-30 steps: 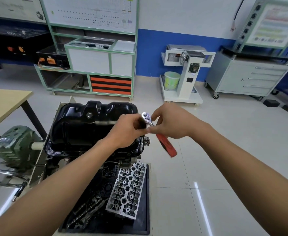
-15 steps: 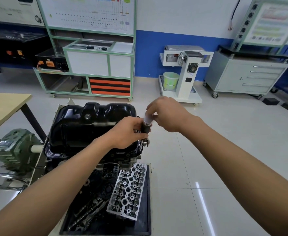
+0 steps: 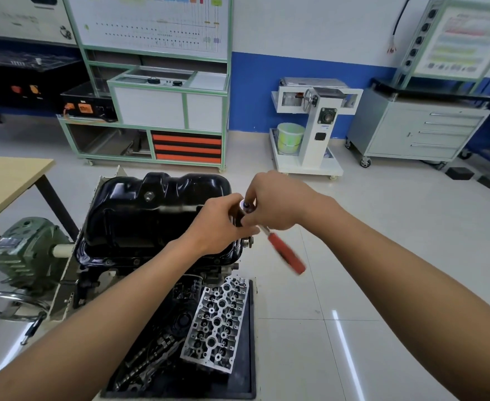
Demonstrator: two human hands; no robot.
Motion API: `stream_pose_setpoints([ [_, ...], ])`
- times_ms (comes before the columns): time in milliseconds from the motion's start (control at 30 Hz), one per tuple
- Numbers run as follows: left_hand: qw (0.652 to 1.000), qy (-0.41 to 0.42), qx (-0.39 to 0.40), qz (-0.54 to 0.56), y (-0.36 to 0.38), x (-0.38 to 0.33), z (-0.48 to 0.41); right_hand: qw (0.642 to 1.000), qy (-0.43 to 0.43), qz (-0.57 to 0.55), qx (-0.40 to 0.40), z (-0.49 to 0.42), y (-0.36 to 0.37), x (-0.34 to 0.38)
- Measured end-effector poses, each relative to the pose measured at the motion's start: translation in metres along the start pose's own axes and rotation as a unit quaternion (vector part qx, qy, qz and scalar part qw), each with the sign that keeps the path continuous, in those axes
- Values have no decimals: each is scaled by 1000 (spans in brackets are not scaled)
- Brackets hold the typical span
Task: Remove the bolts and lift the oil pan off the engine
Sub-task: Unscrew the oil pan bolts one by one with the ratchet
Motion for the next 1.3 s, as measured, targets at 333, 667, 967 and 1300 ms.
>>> stream_pose_setpoints([
  [333,990,-46,82,103,0,3,4,991,-109,69,-36,-3,-5,13],
  [667,996,-8,-27,83,-4,5,6,997,30,-61,-31,4,-1,-13],
  [967,999,-27,0,41,-3,10,7,997,-36,32,-52,4,-15,6],
  [1300,995,-35,50,77,2,10,10,978,-107,140,-113,3,-15,13],
])
Point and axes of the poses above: each hand's wrist, its own z-axis away from the middle knuckle, its own y-axis out of the palm, x = y × z, the point moved 9 cm from there along -z, towards the middle knuckle, and after that the axes turned 15 degrees about z, right-handed, at the moved point
